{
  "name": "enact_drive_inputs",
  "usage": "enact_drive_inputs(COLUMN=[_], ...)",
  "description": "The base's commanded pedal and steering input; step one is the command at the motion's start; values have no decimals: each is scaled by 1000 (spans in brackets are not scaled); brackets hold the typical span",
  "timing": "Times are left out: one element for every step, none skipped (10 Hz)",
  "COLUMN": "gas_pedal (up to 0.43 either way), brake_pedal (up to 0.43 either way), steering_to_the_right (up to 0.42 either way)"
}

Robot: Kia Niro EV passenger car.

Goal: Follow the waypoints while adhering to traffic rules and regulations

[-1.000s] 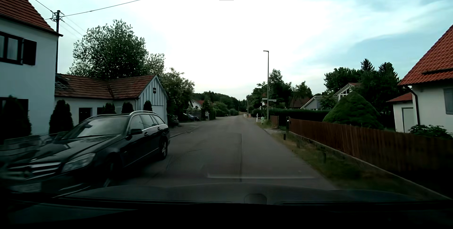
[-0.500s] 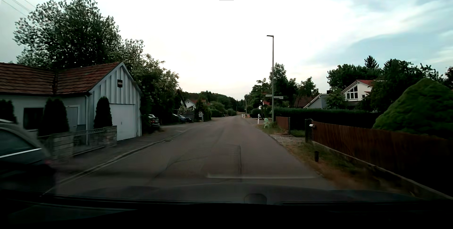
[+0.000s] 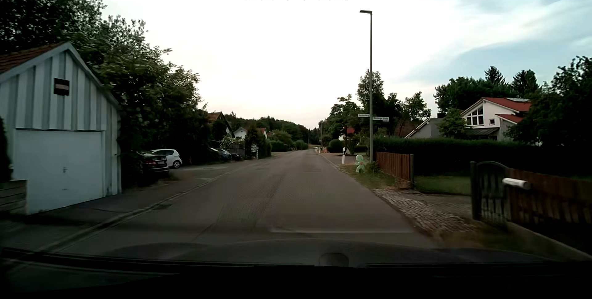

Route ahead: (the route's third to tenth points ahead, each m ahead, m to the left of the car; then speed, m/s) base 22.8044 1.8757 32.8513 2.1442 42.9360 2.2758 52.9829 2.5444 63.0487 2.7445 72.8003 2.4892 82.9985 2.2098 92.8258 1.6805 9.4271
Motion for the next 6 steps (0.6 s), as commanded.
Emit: enact_drive_inputs(gas_pedal=[67,67,67,67,67,67], brake_pedal=[6,6,6,6,6,6], steering_to_the_right=[-5,-5,-5,-6,-6,-7])
